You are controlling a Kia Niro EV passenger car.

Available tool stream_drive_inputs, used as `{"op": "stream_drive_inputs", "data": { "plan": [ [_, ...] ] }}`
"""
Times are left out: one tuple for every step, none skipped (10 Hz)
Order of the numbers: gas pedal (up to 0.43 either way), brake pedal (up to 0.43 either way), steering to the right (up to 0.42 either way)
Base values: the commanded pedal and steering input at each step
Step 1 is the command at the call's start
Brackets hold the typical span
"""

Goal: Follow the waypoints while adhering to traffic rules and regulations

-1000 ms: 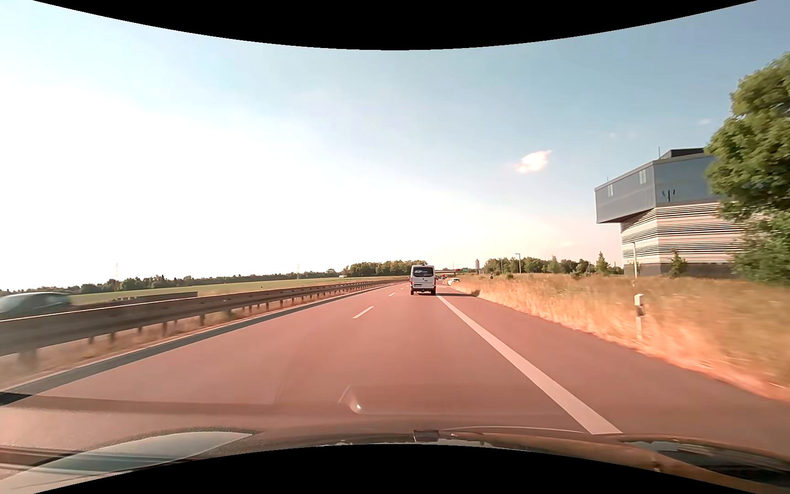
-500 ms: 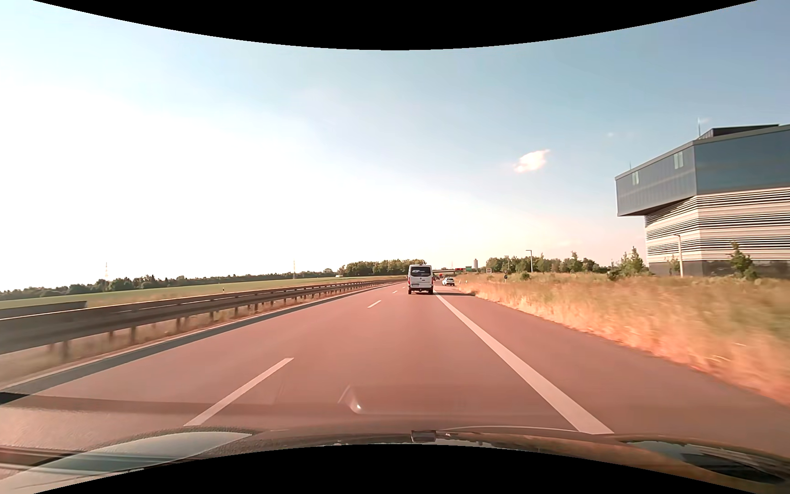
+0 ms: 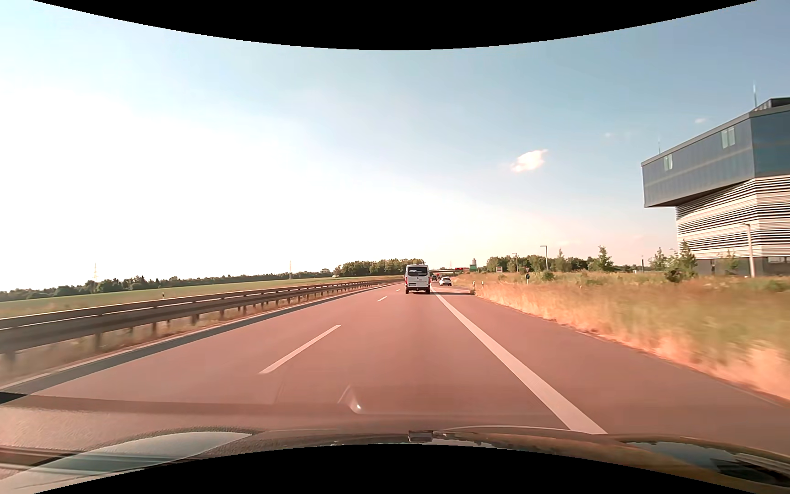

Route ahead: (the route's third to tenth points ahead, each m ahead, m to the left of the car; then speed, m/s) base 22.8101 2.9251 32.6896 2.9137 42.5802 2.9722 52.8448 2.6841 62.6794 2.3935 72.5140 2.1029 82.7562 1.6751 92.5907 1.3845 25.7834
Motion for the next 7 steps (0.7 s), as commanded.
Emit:
{"op": "stream_drive_inputs", "data": {
  "plan": [
    [0.087, 0.006, -0.001],
    [0.087, 0.006, -0.001],
    [0.087, 0.006, 0.0],
    [0.087, 0.006, 0.0],
    [0.098, 0.006, 0.0],
    [0.098, 0.006, 0.0],
    [0.098, 0.006, 0.0]
  ]
}}
